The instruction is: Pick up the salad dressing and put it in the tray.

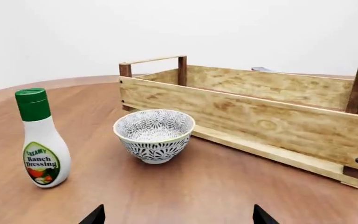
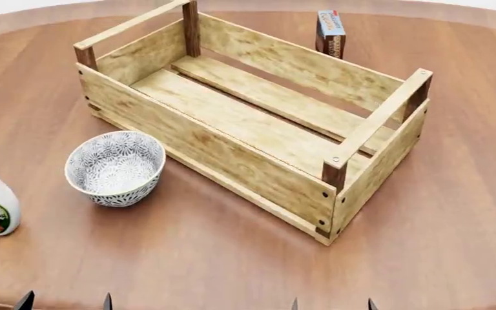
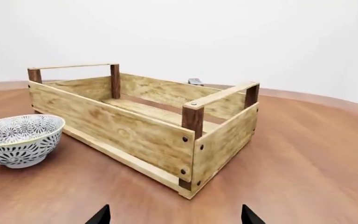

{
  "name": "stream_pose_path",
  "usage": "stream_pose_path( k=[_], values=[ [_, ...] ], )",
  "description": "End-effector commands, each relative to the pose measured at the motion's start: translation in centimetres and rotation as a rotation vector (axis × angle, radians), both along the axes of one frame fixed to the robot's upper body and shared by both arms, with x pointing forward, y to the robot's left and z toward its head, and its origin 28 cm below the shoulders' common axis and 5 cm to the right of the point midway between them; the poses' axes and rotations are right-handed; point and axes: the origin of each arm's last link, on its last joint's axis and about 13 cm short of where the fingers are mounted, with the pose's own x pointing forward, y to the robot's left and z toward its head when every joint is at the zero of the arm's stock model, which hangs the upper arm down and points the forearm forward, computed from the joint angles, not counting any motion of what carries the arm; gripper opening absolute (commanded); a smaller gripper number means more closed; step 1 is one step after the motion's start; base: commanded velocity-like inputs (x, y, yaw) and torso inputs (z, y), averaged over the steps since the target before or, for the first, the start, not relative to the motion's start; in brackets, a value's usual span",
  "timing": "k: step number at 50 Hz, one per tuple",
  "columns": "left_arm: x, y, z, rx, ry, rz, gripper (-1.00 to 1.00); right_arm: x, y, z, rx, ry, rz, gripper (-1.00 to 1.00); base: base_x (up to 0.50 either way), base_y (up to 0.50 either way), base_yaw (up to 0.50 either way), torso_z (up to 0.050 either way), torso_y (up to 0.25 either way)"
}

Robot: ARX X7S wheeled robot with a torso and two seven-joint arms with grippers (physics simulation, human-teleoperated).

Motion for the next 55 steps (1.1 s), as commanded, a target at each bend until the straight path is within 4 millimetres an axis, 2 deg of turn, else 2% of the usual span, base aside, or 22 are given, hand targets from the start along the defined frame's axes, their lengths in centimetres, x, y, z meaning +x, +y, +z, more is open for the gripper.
stream_pose_path(
  k=[1, 20, 28, 32, 33, 37, 38, 39, 42, 45, 55],
  values=[
    [0.0, 0.0, 0.0, 0.004, 0.002, 0.003, 1.0, -0.1, 0.1, 0.0, 0.0, -0.011, 0.006, 1.0, 0.0, 0.5, 0.0, 0.0, 0.0],
    [0.2, 0.1, -0.1, 0.008, 0.019, 0.01, 1.0, -0.1, 0.3, 0.0, -0.033, -0.02, 0.021, 1.0, 0.0, 0.49, 0.0, 0.0, 0.0],
    [0.9, 0.4, 0.5, -0.011, 0.052, 0.027, 1.0, 0.4, 0.3, 0.2, -0.077, -0.001, -0.017, 1.0, 0.0, 0.0, 0.0, 0.0, 0.0],
    [1.3, 0.6, 2.5, 0.016, 0.019, 0.002, 1.0, 0.7, 0.0, 1.5, -0.059, -0.053, -0.021, 1.0, 0.37, 0.0, 0.0, 0.0, 0.0],
    [1.3, 0.7, 3.7, -0.002, -0.012, -0.026, 1.0, 1.1, -0.2, 2.3, -0.049, -0.052, -0.037, 1.0, 0.5, 0.0, 0.0, 0.0, 0.0],
    [1.0, 0.8, 5.7, -0.003, -0.079, -0.057, 1.0, 1.8, -0.5, 4.2, -0.065, -0.083, -0.09, 1.0, 0.5, 0.0, 0.0, 0.0, 0.0],
    [0.8, 0.8, 6.4, 0.03, -0.138, -0.048, 1.0, 1.9, -0.7, 5.3, -0.056, -0.101, -0.093, 1.0, 0.5, 0.0, 0.0, 0.0, 0.0],
    [0.7, 0.8, 6.7, 0.042, -0.153, -0.046, 1.0, 1.9, -0.7, 5.3, -0.056, -0.101, -0.093, 1.0, 0.5, 0.0, 0.0, 0.0, 0.0],
    [0.5, 1.1, 7.8, 0.023, -0.156, -0.036, 1.0, 1.5, -1.0, 7.5, -0.045, -0.159, -0.098, 1.0, 0.5, 0.0, 0.0, 0.0, 0.0],
    [0.2, 1.4, 8.7, 0.014, -0.17, -0.024, 1.0, 1.1, -1.2, 8.5, -0.061, -0.216, -0.111, 1.0, 0.5, 0.0, 0.0, 0.0, 0.0],
    [0.1, 1.6, 8.7, -0.011, -0.173, -0.009, 1.0, 0.9, -1.6, 8.6, -0.043, -0.202, -0.115, 1.0, 0.5, 0.0, 0.0, 0.0, 0.0]
  ],
)
